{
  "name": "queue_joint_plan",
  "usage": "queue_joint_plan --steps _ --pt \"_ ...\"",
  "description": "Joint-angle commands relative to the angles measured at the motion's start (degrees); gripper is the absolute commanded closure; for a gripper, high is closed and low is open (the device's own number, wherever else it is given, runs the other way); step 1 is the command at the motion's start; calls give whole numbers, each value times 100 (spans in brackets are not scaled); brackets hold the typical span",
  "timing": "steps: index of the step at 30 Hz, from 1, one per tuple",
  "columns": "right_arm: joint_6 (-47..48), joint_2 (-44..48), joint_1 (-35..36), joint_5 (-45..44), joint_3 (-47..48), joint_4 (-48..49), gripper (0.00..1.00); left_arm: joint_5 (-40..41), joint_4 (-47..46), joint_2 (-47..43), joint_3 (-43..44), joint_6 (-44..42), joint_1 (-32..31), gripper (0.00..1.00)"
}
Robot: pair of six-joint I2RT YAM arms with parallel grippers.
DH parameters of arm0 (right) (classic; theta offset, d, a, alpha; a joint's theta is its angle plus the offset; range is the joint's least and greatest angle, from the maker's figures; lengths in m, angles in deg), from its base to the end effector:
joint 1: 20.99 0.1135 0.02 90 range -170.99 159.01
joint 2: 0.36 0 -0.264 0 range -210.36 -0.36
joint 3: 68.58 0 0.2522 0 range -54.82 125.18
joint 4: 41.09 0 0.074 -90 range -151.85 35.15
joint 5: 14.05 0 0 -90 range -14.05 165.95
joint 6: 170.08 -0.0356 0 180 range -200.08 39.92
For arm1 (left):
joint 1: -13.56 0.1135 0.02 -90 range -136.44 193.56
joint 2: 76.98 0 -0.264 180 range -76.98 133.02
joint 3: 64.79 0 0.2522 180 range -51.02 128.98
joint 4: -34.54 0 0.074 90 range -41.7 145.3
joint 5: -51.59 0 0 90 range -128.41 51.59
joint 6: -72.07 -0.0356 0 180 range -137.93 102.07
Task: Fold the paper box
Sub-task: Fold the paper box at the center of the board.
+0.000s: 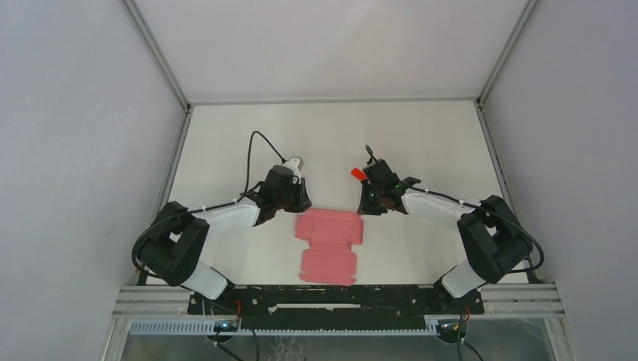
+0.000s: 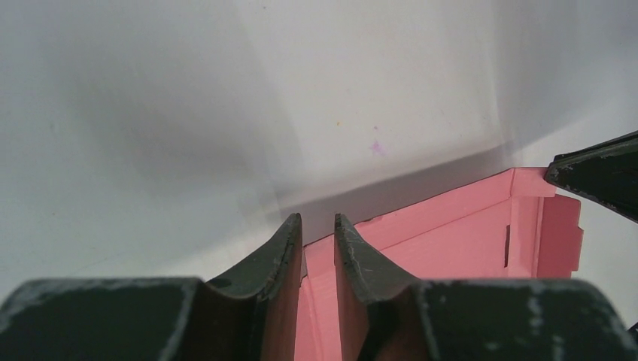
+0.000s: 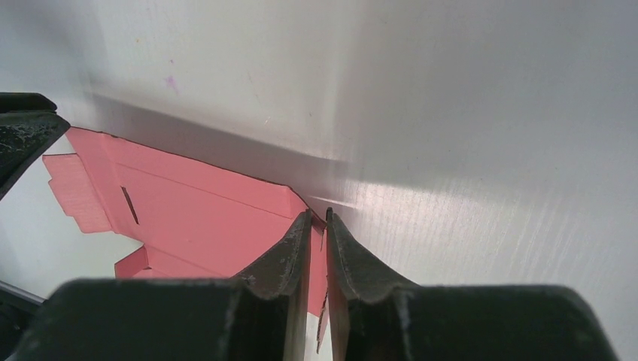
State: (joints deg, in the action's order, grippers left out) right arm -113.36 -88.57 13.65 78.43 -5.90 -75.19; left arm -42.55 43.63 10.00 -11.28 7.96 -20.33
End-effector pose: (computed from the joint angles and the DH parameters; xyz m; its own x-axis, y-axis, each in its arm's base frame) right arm 0.2416 0.1688 0.1741 -0.9149 0.0342 -0.4022 -0.1003 0.9459 0.3086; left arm 0.2452 -0.1678 0.1640 -0.7672 -0.0093 -0.6413 0.2949 0.8828 -0.3655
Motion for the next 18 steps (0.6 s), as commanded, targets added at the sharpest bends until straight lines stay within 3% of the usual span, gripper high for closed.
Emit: queue_joint_plan --steps 1,7,9,14,18 --pt "43 91 0 39 128 144 79 258 154 -338 39 -79 8 73" --pt "32 95 6 60 117 162 79 375 404 -427 -15 -88 137 75" --pt "35 93 6 60 117 167 79 346 422 -421 -49 -113 160 84" --pt "18 61 8 85 100 194 79 396 707 -317 -12 -185 166 96" --pt "10 49 18 86 91 202 79 364 763 -274 -41 -215 157 97"
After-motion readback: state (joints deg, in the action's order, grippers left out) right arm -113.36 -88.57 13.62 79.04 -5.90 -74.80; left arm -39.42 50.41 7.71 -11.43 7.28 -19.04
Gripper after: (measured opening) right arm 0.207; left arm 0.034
